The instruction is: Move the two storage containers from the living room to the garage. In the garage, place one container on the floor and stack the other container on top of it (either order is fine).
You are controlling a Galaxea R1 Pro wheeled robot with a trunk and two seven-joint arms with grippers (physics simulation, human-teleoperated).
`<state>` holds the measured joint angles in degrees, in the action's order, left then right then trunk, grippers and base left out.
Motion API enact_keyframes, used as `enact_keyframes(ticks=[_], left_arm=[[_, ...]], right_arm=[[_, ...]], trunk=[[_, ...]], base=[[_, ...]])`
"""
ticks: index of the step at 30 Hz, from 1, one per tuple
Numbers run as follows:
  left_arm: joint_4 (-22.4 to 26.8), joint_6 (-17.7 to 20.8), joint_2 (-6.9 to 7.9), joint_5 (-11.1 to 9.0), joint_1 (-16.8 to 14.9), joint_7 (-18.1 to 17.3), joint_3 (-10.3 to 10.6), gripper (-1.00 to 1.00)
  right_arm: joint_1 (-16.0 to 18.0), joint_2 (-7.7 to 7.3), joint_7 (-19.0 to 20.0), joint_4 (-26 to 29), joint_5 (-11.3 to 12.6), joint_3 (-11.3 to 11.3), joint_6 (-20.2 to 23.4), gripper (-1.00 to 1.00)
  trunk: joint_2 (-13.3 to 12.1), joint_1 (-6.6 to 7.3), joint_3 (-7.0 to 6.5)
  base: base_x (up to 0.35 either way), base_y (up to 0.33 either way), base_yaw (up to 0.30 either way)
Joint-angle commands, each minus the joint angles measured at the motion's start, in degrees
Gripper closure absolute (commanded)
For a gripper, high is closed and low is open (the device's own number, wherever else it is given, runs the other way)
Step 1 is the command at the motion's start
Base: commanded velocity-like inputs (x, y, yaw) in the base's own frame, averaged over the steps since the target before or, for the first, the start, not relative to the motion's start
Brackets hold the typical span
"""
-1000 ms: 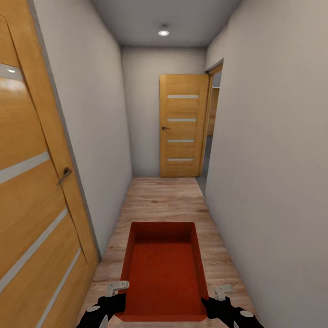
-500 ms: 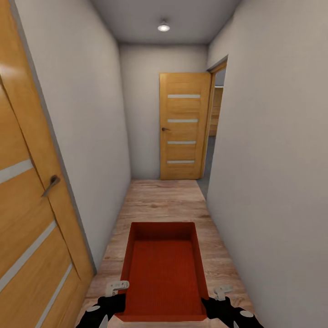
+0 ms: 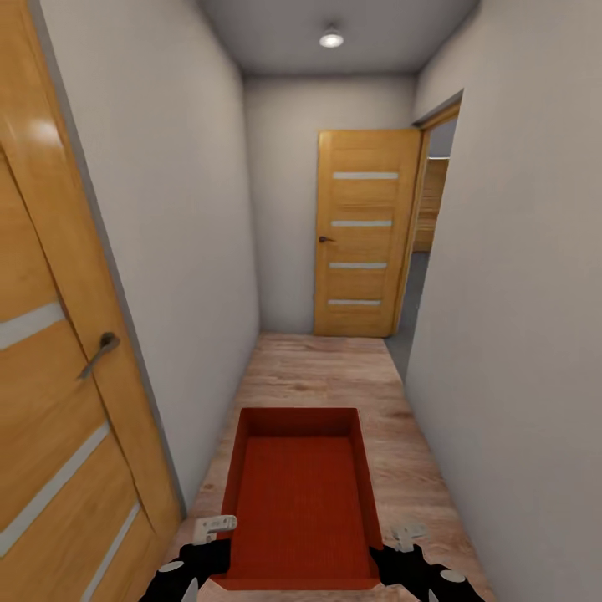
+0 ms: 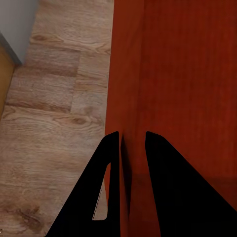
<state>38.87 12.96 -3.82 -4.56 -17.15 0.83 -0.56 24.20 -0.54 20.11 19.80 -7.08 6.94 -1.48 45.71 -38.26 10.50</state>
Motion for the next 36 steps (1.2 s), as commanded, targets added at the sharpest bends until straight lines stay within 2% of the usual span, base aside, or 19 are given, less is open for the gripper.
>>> enact_keyframes(ticks=[1, 22, 36], left_arm=[[0.12, 0.36, -0.29, 0.16, -0.08, 0.32, -0.41, 1.0], [0.14, 0.34, -0.26, 0.16, -0.08, 0.32, -0.41, 1.0], [0.14, 0.32, -0.31, 0.16, -0.08, 0.32, -0.41, 1.0]], right_arm=[[-0.03, 0.8, 0.55, -0.02, -0.48, -0.61, -0.1, 1.0], [-0.03, 0.8, 0.55, -0.02, -0.48, -0.61, -0.1, 1.0], [-0.03, 0.8, 0.55, -0.02, -0.48, -0.61, -0.1, 1.0]], trunk=[[0.06, -0.04, 0.08], [0.06, -0.04, 0.08], [0.06, -0.04, 0.08]], base=[[0.327, 0.0, 0.239], [0.327, 0.0, 0.021], [0.327, 0.0, -0.198]])
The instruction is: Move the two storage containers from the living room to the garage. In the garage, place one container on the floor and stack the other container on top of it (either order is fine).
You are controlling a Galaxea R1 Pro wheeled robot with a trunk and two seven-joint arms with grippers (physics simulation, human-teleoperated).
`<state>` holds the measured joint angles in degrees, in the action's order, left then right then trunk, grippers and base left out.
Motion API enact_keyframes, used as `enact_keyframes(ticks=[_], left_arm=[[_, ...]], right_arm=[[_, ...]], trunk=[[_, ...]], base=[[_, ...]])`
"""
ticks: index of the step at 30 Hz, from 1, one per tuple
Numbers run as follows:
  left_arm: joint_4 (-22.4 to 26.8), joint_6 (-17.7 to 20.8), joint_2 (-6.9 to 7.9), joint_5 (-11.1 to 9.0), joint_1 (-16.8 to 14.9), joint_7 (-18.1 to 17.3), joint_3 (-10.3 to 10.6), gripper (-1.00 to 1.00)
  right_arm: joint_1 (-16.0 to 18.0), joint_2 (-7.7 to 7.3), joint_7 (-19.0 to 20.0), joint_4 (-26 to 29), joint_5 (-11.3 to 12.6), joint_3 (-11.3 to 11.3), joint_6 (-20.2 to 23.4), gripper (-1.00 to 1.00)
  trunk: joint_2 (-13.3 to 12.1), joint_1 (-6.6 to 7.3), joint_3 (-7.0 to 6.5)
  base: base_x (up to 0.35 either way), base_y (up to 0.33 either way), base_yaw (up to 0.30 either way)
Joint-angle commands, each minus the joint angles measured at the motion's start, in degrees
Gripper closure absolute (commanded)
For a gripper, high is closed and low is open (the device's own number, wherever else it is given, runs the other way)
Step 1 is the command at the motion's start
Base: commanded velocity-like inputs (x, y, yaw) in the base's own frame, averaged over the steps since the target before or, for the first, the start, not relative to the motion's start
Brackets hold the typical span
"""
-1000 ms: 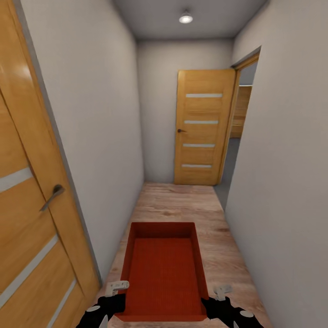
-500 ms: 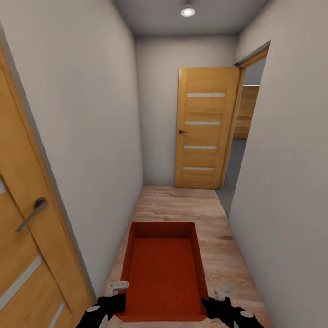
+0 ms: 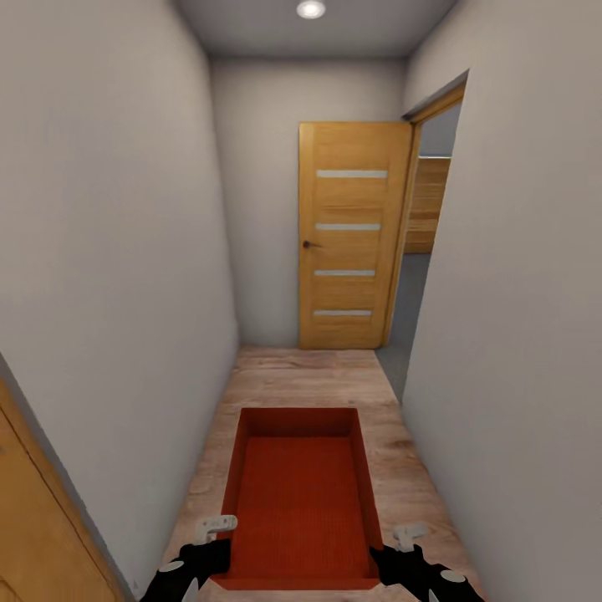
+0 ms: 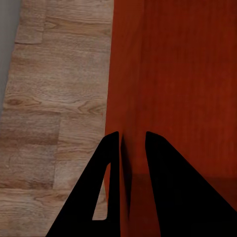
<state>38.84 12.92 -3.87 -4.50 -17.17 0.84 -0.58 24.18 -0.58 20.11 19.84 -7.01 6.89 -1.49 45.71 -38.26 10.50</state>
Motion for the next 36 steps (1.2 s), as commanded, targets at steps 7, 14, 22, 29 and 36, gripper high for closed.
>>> enact_keyframes(ticks=[7, 14, 22, 29, 36], left_arm=[[0.18, 0.35, -0.26, 0.11, -0.06, 0.31, -0.38, 1.0], [0.15, 0.35, -0.29, 0.11, -0.06, 0.31, -0.38, 1.0], [0.12, 0.36, -0.35, 0.11, -0.05, 0.31, -0.38, 1.0], [0.18, 0.35, -0.32, 0.09, -0.06, 0.32, -0.38, 1.0], [0.18, 0.4, -0.26, 0.03, -0.06, 0.31, -0.38, 1.0]], right_arm=[[-0.01, 0.85, 0.54, -0.06, -0.55, -0.56, -0.1, 1.0], [-0.01, 0.85, 0.54, -0.06, -0.55, -0.56, -0.1, 1.0], [-0.01, 0.85, 0.54, -0.06, -0.59, -0.56, -0.1, 1.0], [-0.01, 0.85, 0.52, -0.06, -0.42, -0.43, -0.17, 1.0], [-0.01, 0.85, 0.54, -0.06, -0.57, -0.47, -0.52, 1.0]], trunk=[[0.07, -0.05, 0.08], [0.07, -0.05, 0.08], [0.07, -0.05, 0.08], [0.07, -0.05, 0.08], [0.07, -0.05, 0.08]], base=[[0.327, 0.0, -0.015], [0.327, 0.0, 0.0], [0.327, 0.0, 0.0], [0.327, 0.0, 0.0], [0.327, 0.0, 0.0]])
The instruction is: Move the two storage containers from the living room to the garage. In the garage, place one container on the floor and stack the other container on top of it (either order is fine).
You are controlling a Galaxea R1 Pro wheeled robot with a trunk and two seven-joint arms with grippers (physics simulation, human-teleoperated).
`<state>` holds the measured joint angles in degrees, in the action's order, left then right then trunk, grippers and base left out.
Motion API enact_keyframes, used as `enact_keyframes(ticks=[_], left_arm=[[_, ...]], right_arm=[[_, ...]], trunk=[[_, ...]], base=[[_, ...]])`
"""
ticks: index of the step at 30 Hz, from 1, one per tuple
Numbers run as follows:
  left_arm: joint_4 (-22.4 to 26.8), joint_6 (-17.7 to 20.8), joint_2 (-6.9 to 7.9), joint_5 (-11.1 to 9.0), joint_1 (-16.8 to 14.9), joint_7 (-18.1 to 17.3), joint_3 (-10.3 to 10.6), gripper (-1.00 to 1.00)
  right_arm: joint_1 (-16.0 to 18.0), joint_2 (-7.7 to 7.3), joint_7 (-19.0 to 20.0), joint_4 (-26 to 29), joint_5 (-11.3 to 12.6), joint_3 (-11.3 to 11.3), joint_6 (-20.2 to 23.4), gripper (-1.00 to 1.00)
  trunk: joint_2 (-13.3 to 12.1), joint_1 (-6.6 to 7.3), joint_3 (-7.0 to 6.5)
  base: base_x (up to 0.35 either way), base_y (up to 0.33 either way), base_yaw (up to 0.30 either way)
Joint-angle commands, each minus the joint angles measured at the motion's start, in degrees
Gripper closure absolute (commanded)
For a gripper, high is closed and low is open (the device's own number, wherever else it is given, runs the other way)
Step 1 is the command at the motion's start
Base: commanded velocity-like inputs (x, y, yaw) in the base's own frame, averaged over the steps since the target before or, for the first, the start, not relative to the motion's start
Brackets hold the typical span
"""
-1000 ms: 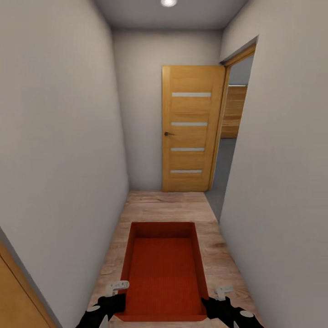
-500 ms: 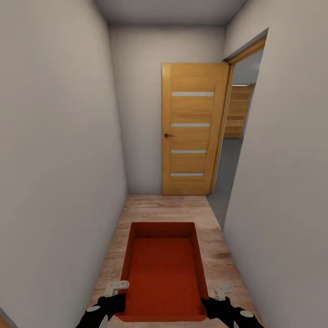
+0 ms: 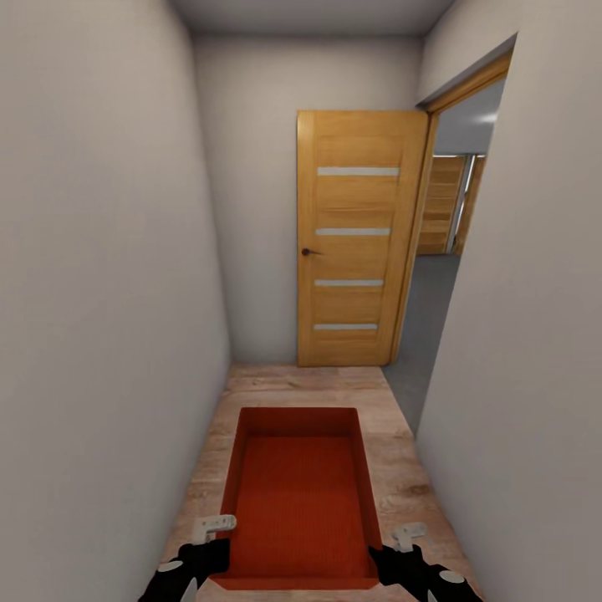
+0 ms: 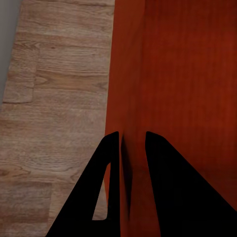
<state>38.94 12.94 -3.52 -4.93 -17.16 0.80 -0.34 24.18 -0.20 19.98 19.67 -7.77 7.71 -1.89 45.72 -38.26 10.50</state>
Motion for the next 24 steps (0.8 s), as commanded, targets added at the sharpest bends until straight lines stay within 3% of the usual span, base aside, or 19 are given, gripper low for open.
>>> enact_keyframes(ticks=[1, 24], left_arm=[[0.08, 0.38, -0.61, 0.45, -0.06, 0.34, -0.63, 1.0], [0.02, 0.33, -0.9, 0.48, -0.06, 0.16, -0.55, 1.0]], right_arm=[[-0.01, 0.46, 0.65, 0.11, 0.18, -1.33, -0.12, 1.0], [-0.01, 0.2, -0.17, -0.19, 0.82, -1.3, 0.24, 1.0]], trunk=[[0.06, -0.04, 0.08], [0.06, -0.04, 0.08]], base=[[0.327, 0.0, 0.0], [0.327, 0.0, 0.0]])
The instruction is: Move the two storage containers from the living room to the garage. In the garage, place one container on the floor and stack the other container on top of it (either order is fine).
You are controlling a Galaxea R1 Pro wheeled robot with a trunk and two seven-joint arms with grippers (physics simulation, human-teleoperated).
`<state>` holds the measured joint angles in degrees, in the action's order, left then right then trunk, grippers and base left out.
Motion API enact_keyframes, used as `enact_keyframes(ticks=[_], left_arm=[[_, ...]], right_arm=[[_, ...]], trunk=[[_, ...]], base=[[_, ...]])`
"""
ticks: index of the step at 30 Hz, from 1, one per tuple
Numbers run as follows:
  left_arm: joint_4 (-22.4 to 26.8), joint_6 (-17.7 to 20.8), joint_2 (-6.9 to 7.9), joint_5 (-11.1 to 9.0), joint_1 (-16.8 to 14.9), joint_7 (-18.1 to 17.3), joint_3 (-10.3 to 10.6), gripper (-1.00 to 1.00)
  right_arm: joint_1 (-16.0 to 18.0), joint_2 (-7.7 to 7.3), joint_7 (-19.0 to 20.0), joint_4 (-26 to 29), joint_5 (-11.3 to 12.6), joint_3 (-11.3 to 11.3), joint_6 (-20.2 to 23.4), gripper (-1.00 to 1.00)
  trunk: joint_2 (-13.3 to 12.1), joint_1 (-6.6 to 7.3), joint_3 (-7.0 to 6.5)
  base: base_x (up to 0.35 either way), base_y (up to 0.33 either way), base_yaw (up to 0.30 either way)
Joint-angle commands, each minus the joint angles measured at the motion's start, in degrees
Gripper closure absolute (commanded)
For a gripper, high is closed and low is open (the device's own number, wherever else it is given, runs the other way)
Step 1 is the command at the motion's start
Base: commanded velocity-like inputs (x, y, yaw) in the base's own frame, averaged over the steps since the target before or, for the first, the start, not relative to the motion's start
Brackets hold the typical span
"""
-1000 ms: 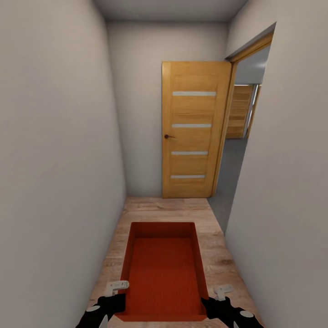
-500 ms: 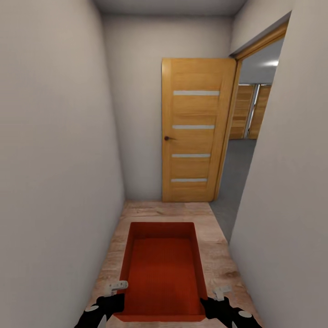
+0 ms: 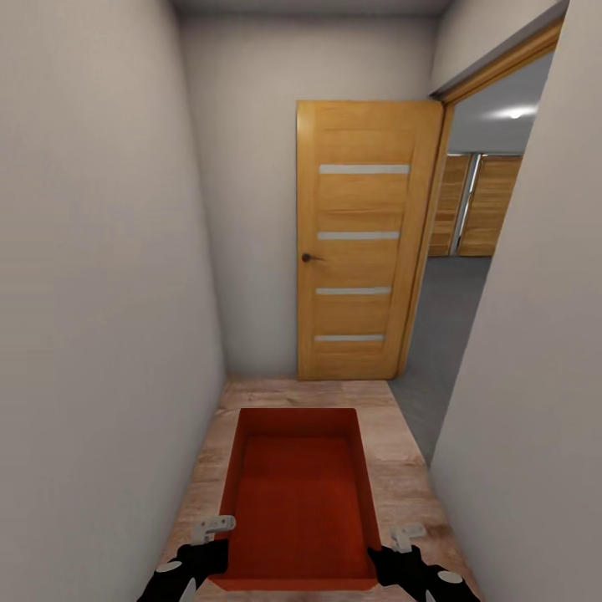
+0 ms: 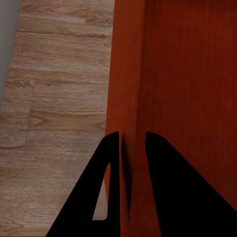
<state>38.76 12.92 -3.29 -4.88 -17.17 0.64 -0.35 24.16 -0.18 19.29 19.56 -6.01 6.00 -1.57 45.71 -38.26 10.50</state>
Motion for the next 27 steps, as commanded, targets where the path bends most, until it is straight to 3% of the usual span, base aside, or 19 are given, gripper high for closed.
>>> enact_keyframes(ticks=[1, 27], left_arm=[[0.2, 0.35, -1.12, 0.42, -0.06, 0.33, -0.53, 1.0], [0.18, 0.35, -1.18, 0.49, -0.06, 0.42, -0.53, 1.0]], right_arm=[[0.01, 0.18, 0.53, -0.07, -0.99, 0.42, -0.17, 1.0], [0.01, 0.18, 1.02, -0.14, -0.76, 0.68, 0.06, 1.0]], trunk=[[0.07, -0.05, 0.09], [0.07, -0.05, 0.09]], base=[[0.327, 0.0, 0.0], [0.327, 0.0, 0.0]])
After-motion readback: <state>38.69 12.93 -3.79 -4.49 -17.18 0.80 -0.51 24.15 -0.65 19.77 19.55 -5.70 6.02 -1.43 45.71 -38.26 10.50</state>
